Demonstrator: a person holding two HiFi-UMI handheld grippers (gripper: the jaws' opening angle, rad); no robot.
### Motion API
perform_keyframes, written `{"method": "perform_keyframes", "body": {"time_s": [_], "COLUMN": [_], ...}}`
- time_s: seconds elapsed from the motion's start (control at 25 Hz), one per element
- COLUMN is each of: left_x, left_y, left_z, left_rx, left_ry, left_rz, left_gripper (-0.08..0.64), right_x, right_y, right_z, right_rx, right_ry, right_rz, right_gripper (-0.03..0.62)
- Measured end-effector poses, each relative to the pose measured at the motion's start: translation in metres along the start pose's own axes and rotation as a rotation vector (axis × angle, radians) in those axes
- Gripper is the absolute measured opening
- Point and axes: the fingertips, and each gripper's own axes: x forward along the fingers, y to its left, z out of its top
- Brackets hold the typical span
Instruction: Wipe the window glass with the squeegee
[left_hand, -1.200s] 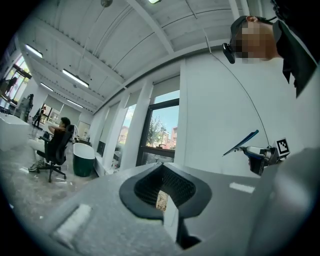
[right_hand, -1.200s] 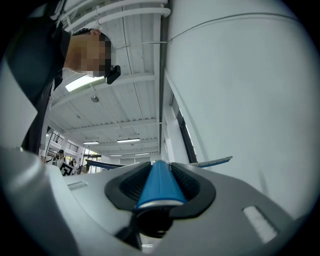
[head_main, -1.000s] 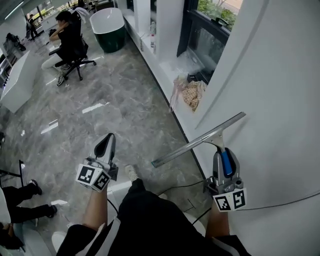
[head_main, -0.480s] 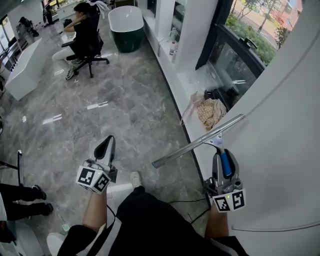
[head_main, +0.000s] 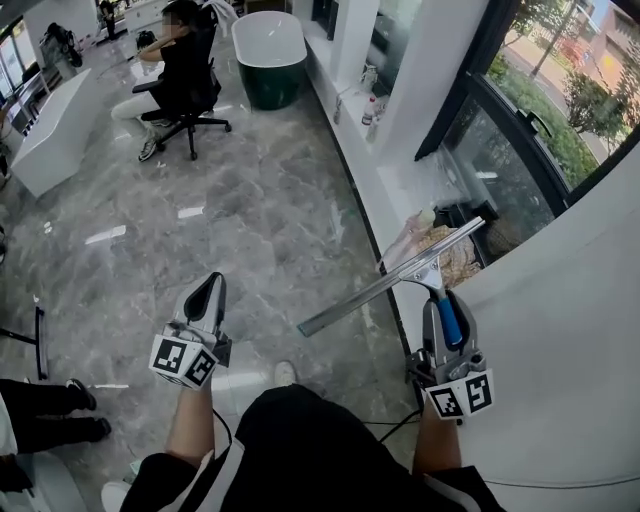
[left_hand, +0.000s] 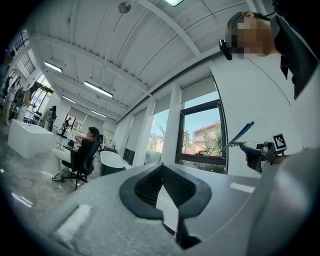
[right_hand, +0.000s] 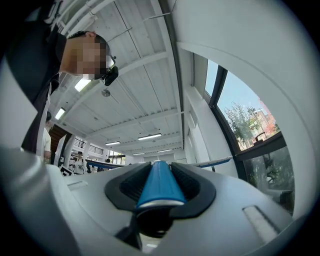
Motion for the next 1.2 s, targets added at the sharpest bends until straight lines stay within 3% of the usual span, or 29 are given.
{"method": "perform_keyframes", "body": {"time_s": [0.28,0.72,1.2], "left_x": [0.006,0.035,0.168], "left_y": [0.069,0.092,0.079], "left_z": [0.001,0.007,0.019], "left_rx": [0.017,0.004,0.049], "left_ry": [-0.033,0.002,-0.011], "left_rz": [0.027,0.027,-0.055], "left_gripper": [0.001,0.0,0.0], "right_x": [0.063,0.122,0.206], "right_y": [0.021,0.018,-0.068], "right_z": [-0.022,-0.048,-0.061], "right_rx": [-0.014,0.03,0.046], "right_ry": [0.01,0.042,-0.003], "right_rz": [0.035,0.061,0.064], "right_gripper": [0.132,0.132,0.132]}}
